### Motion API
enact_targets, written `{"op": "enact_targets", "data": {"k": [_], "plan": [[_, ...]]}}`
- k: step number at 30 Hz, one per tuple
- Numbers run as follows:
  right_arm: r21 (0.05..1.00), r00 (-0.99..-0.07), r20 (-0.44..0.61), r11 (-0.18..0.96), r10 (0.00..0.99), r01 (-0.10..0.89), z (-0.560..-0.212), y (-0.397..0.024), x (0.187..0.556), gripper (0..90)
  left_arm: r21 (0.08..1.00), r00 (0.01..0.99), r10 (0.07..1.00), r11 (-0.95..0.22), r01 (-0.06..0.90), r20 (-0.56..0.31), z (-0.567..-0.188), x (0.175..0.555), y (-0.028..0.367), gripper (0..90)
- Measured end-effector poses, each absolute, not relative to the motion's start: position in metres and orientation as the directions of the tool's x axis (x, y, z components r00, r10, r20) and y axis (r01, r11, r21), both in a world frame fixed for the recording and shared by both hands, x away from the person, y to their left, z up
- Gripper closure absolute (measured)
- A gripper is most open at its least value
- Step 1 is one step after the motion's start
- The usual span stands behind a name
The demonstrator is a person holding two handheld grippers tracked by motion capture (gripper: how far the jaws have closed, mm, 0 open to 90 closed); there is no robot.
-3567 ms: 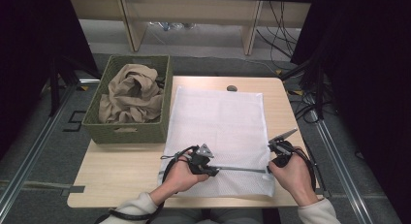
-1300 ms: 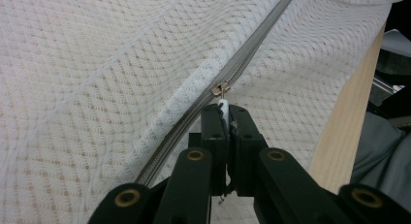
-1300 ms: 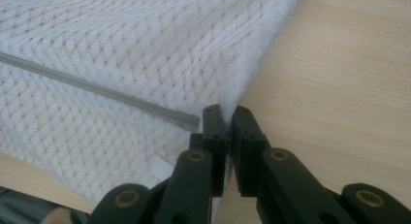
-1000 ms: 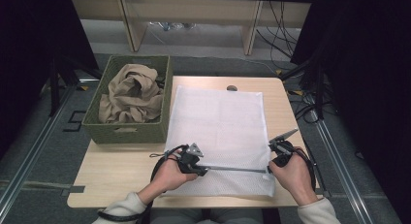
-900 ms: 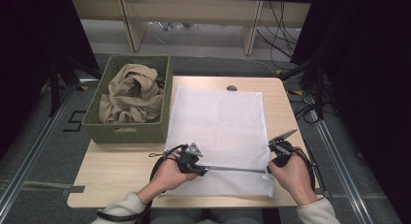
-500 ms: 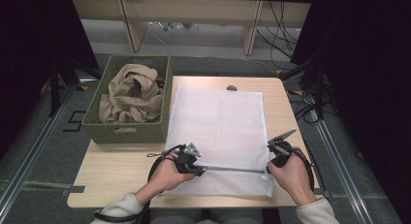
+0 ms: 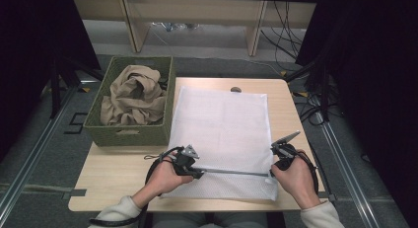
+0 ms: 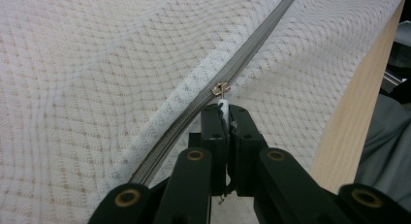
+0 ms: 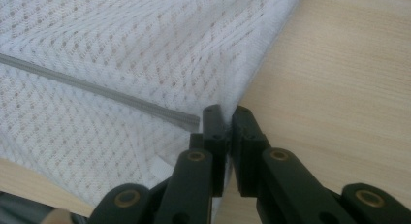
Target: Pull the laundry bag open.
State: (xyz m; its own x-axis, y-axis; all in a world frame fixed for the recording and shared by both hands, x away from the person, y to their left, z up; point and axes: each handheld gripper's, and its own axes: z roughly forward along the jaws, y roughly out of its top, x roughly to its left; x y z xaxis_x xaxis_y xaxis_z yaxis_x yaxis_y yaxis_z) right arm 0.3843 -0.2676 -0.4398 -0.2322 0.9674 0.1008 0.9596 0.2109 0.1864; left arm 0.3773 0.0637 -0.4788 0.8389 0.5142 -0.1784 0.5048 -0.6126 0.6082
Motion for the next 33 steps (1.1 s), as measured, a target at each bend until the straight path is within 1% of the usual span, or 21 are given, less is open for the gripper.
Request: {"op": "enact_targets", "data": {"k": [2, 3, 4, 6, 7, 8, 10, 12, 15, 17, 18, 19, 20, 21, 22, 24, 26, 27, 30, 32, 33], "plan": [[0.186, -0.226, 0.106, 0.203, 0.968, 0.961, -0.440, -0.268, 0.384, 86.6, 0.600, 0.839, 0.515, -0.619, 0.506, -0.175, -0.480, 0.377, 0.064, 86.6], [0.183, -0.225, 0.101, 0.204, 0.969, 0.962, -0.439, -0.268, 0.384, 86.6, 0.596, 0.842, 0.516, -0.631, 0.497, -0.156, -0.480, 0.377, 0.065, 86.7], [0.187, -0.224, 0.081, 0.206, 0.971, 0.960, -0.440, -0.269, 0.384, 86.5, 0.586, 0.844, 0.514, -0.641, 0.496, -0.152, -0.480, 0.378, 0.067, 86.7], [0.182, -0.214, 0.096, 0.195, 0.972, 0.964, -0.439, -0.271, 0.385, 86.6, 0.597, 0.828, 0.530, -0.609, 0.522, -0.184, -0.481, 0.377, 0.071, 86.6], [0.178, -0.175, 0.094, 0.157, 0.980, 0.972, -0.438, -0.269, 0.384, 86.5, 0.601, 0.828, 0.531, -0.607, 0.520, -0.179, -0.482, 0.378, 0.072, 86.6], [0.192, -0.208, 0.093, 0.188, 0.974, 0.963, -0.439, -0.272, 0.385, 86.6, 0.599, 0.824, 0.534, -0.601, 0.529, -0.191, -0.481, 0.377, 0.073, 86.6], [0.191, -0.222, 0.089, 0.202, 0.971, 0.961, -0.440, -0.270, 0.385, 86.6, 0.600, 0.824, 0.535, -0.603, 0.525, -0.184, -0.481, 0.377, 0.074, 86.6], [0.181, -0.218, 0.094, 0.199, 0.971, 0.963, -0.440, -0.268, 0.384, 86.6, 0.599, 0.822, 0.539, -0.601, 0.529, -0.185, -0.481, 0.376, 0.075, 86.6], [0.192, -0.222, 0.085, 0.203, 0.971, 0.960, -0.440, -0.270, 0.385, 86.6, 0.583, 0.836, 0.527, -0.634, 0.507, -0.154, -0.480, 0.377, 0.078, 86.6], [0.185, -0.213, 0.096, 0.193, 0.972, 0.964, -0.439, -0.270, 0.384, 86.6, 0.597, 0.819, 0.544, -0.600, 0.533, -0.184, -0.482, 0.375, 0.079, 86.6], [0.187, -0.214, 0.098, 0.193, 0.972, 0.963, -0.439, -0.270, 0.384, 86.5, 0.592, 0.827, 0.535, -0.614, 0.523, -0.176, -0.482, 0.376, 0.080, 86.6], [0.190, -0.213, 0.097, 0.192, 0.972, 0.963, -0.439, -0.269, 0.384, 86.5, 0.600, 0.819, 0.544, -0.598, 0.531, -0.183, -0.483, 0.375, 0.080, 86.6], [0.176, -0.193, 0.097, 0.174, 0.976, 0.969, -0.439, -0.267, 0.383, 86.6, 0.592, 0.822, 0.541, -0.609, 0.528, -0.177, -0.482, 0.376, 0.081, 86.6], [0.187, -0.223, 0.098, 0.202, 0.970, 0.961, -0.440, -0.268, 0.385, 86.5, 0.597, 0.815, 0.549, -0.595, 0.538, -0.188, -0.483, 0.375, 0.081, 86.6], [0.189, -0.228, 0.098, 0.206, 0.969, 0.960, -0.441, -0.268, 0.385, 86.6, 0.590, 0.818, 0.546, -0.605, 0.535, -0.182, -0.482, 0.375, 0.082, 86.6], [0.187, -0.226, 0.105, 0.203, 0.969, 0.961, -0.440, -0.268, 0.384, 86.5, 0.588, 0.816, 0.550, -0.605, 0.538, -0.180, -0.483, 0.375, 0.083, 86.7], [0.188, -0.226, 0.088, 0.207, 0.970, 0.960, -0.440, -0.269, 0.385, 86.5, 0.569, 0.829, 0.538, -0.639, 0.518, -0.151, -0.481, 0.376, 0.088, 86.6], [0.196, -0.222, 0.086, 0.202, 0.971, 0.960, -0.440, -0.270, 0.385, 86.5, 0.576, 0.820, 0.546, -0.619, 0.534, -0.174, -0.481, 0.375, 0.090, 86.6], [0.194, -0.210, 0.084, 0.191, 0.974, 0.962, -0.440, -0.271, 0.385, 86.5, 0.582, 0.814, 0.554, -0.608, 0.539, -0.175, -0.480, 0.374, 0.094, 86.6], [0.198, -0.226, 0.086, 0.205, 0.970, 0.958, -0.440, -0.271, 0.385, 86.5, 0.579, 0.815, 0.553, -0.613, 0.538, -0.172, -0.479, 0.374, 0.097, 86.6], [0.194, -0.218, 0.089, 0.198, 0.972, 0.961, -0.440, -0.269, 0.385, 86.6, 0.576, 0.818, 0.552, -0.620, 0.533, -0.164, -0.479, 0.374, 0.098, 86.6]]}}
